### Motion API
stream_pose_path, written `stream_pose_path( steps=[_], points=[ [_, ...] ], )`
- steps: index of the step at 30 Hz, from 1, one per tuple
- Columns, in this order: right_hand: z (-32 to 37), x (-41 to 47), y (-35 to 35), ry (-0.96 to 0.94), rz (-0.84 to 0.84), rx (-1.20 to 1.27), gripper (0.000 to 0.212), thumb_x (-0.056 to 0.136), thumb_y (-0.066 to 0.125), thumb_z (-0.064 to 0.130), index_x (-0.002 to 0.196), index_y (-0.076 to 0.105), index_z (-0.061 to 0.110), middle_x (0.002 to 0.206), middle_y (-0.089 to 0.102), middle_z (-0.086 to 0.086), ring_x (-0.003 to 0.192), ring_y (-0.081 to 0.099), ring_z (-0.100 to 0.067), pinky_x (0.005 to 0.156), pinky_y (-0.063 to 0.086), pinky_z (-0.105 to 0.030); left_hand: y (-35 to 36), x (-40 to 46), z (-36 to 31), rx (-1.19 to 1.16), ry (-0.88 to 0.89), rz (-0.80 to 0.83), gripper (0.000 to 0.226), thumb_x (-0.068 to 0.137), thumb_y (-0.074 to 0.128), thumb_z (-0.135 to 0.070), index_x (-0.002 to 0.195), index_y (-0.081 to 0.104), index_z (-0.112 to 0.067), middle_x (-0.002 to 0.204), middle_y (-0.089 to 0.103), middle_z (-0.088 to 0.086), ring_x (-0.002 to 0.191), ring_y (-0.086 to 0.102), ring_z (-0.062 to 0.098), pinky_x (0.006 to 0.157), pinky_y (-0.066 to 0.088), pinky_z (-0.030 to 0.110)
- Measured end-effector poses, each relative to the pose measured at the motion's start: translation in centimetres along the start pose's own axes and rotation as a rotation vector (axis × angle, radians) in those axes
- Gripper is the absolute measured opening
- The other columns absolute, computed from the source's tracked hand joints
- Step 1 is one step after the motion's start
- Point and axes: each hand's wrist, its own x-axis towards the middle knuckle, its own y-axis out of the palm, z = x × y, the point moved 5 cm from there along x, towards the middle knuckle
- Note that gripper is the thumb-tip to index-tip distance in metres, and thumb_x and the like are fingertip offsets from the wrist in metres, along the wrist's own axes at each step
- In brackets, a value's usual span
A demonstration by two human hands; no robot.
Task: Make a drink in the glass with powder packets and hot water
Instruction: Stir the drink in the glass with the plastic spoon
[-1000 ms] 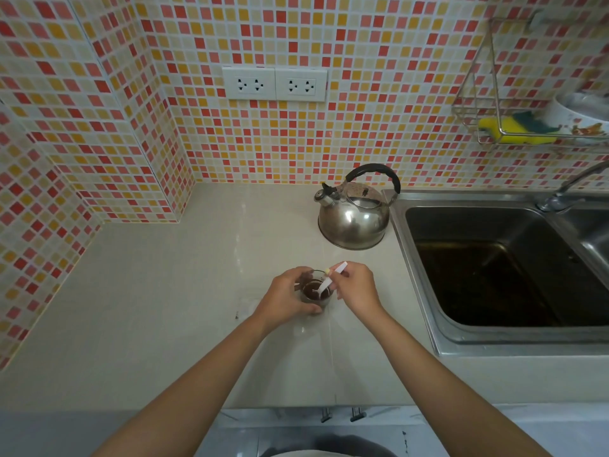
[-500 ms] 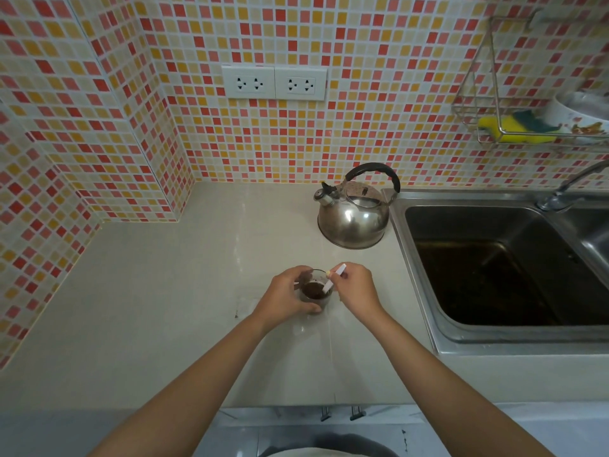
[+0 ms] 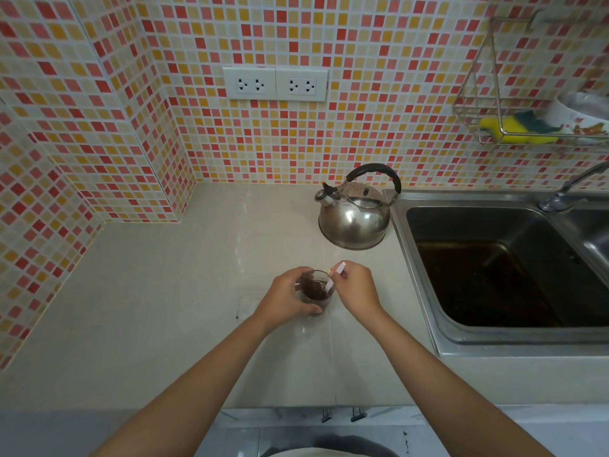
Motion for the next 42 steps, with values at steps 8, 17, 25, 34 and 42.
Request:
stream_pose_path(
  steps=[8,17,25,34,42],
  points=[
    [-0.1,0.0,0.0,-0.002,0.030,-0.002,0.021,0.089,0.060,0.017,0.069,0.067,0.012,0.062,0.062,-0.002,0.056,0.056,-0.015,0.062,0.047,-0.028,0.0,0.0,-0.1,0.017,0.000,0.003,0.085,0.052,0.093,-0.023,0.128,0.056,-0.022,0.126,0.063,-0.001,0.115,0.059,0.016,0.104,0.048,0.032],
    [0.0,0.0,0.2,-0.020,0.074,0.042,0.017,0.088,0.061,0.015,0.075,0.068,0.007,0.065,0.065,-0.008,0.059,0.057,-0.020,0.063,0.048,-0.033,0.1,0.0,-0.1,0.029,0.016,0.002,0.082,0.051,0.093,-0.022,0.126,0.057,-0.021,0.122,0.064,-0.002,0.112,0.061,0.013,0.100,0.048,0.023],
    [-0.5,0.2,0.1,0.053,0.048,0.069,0.019,0.089,0.059,0.013,0.074,0.067,0.007,0.063,0.062,-0.006,0.055,0.054,-0.016,0.058,0.043,-0.023,0.0,0.0,-0.2,0.033,0.001,0.008,0.087,0.052,0.093,-0.020,0.130,0.055,-0.019,0.128,0.062,0.002,0.116,0.060,0.016,0.105,0.047,0.031],
    [1.8,-0.1,-2.2,-0.035,-0.008,0.176,0.014,0.086,0.062,0.014,0.075,0.069,0.011,0.058,0.060,0.007,0.054,0.058,-0.003,0.050,0.041,-0.018,0.0,0.0,-0.1,0.011,0.002,0.009,0.087,0.051,0.093,-0.017,0.130,0.055,-0.017,0.123,0.064,0.002,0.113,0.061,0.016,0.102,0.049,0.035],
    [0.9,-0.5,0.0,-0.061,0.105,-0.063,0.026,0.091,0.054,0.015,0.069,0.067,0.011,0.061,0.064,-0.001,0.057,0.058,-0.018,0.063,0.048,-0.031,0.0,0.0,-0.2,0.047,0.004,0.015,0.086,0.052,0.093,-0.023,0.129,0.055,-0.020,0.126,0.063,-0.001,0.114,0.061,0.015,0.102,0.048,0.026]
  ],
)
